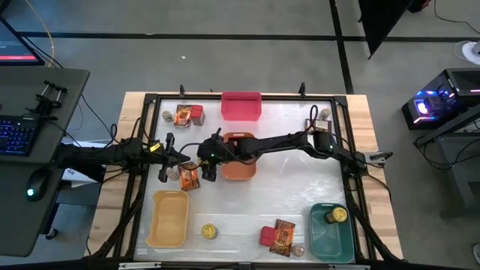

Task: Sort spices by type
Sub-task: Put the top yellow spice bottle into the green bin

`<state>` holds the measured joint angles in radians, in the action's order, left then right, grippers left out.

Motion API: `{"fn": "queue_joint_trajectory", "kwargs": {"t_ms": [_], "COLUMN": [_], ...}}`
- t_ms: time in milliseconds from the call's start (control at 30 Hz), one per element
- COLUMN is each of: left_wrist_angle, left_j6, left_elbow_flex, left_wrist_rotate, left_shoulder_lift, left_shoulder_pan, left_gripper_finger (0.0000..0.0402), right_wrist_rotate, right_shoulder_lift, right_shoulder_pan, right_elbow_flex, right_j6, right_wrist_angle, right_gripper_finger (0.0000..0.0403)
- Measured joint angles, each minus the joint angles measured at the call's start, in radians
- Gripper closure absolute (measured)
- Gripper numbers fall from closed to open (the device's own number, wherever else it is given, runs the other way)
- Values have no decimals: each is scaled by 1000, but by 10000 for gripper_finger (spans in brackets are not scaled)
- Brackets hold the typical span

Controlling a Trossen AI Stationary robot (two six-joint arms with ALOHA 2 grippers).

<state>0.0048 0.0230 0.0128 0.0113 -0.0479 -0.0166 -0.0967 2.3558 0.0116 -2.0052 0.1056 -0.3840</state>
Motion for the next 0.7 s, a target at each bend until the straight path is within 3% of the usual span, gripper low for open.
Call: {"fn": "queue_joint_trajectory", "kwargs": {"t_ms": [200, 400, 533, 700], "left_wrist_angle": [0, 1, 0, 0], "left_j6": [0, 0, 0, 0], "left_elbow_flex": [0, 0, 0, 0], "left_wrist_rotate": [0, 0, 0, 0], "left_shoulder_lift": [0, 0, 0, 0], "left_shoulder_pan": [0, 0, 0, 0], "left_gripper_finger": [401, 401, 401, 401], "right_wrist_rotate": [-5, 3, -4, -115], "right_shoulder_lift": [-47, -240, -361, -441], "right_shoulder_pan": [0, 22, 116, 295], "right_elbow_flex": [-52, -90, -88, -90], "right_j6": [-39, -44, 28, 229], "right_wrist_angle": [-107, -347, -513, -824], "right_gripper_finger": [175, 175, 175, 175]}}
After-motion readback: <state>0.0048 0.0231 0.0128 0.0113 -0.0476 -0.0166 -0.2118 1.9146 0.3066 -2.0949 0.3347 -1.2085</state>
